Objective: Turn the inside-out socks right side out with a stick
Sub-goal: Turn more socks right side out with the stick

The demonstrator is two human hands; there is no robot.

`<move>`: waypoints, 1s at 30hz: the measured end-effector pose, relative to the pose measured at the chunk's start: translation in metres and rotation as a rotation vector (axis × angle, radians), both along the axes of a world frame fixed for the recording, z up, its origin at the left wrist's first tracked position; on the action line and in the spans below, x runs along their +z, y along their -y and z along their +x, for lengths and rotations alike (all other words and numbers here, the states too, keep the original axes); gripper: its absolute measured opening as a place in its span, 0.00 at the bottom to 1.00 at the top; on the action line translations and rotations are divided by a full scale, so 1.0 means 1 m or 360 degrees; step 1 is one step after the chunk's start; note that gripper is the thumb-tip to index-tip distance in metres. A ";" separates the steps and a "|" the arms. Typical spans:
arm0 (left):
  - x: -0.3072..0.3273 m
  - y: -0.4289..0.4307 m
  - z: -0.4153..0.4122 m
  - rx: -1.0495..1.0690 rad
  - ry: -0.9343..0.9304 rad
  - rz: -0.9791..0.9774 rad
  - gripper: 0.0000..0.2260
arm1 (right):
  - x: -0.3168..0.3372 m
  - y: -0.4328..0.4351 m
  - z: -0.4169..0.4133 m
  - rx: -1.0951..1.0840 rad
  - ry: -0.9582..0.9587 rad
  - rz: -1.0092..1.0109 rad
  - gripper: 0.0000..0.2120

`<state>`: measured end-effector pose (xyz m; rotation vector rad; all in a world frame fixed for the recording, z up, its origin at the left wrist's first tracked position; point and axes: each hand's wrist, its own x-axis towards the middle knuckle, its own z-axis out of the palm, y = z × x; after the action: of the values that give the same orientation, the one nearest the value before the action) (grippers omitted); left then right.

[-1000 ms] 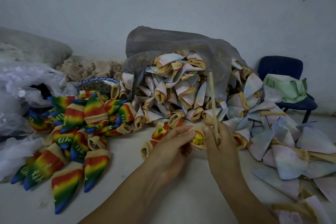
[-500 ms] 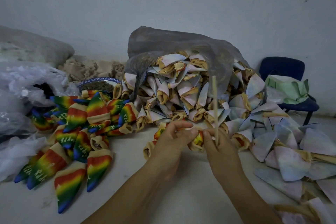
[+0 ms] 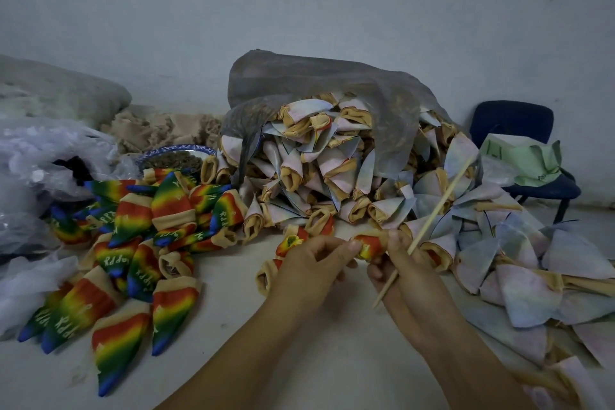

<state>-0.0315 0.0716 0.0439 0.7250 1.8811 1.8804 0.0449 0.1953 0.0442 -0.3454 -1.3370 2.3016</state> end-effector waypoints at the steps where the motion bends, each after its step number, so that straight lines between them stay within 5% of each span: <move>1: 0.000 0.000 0.000 -0.0022 0.0035 0.0068 0.07 | 0.000 0.000 0.000 -0.0006 -0.0015 0.0004 0.12; 3: 0.002 0.000 0.001 -0.0042 0.0097 0.0205 0.05 | -0.001 -0.001 0.000 -0.0018 -0.0050 0.0044 0.11; 9: 0.003 0.004 0.002 -0.0047 -0.0113 0.0129 0.23 | -0.003 0.001 -0.001 -0.0047 -0.0041 0.0342 0.12; 13: 0.000 0.003 0.002 -0.0103 -0.0369 -0.0071 0.16 | -0.005 0.003 -0.001 -0.0034 0.0009 0.0603 0.14; 22: 0.000 -0.001 0.003 0.0061 0.0146 0.0157 0.16 | -0.010 0.006 -0.002 -0.0125 0.0179 0.0953 0.14; 27: 0.001 -0.003 0.001 0.0002 0.0512 0.0310 0.06 | -0.008 0.008 -0.007 -0.0233 0.0050 0.0508 0.13; 30: 0.001 -0.004 -0.002 -0.0154 0.0737 0.0454 0.10 | -0.007 0.007 -0.006 -0.0209 0.0039 0.0244 0.12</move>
<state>-0.0337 0.0754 0.0446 0.4025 1.2907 2.0592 0.0385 0.1878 0.0375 -0.3994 -1.4483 2.0800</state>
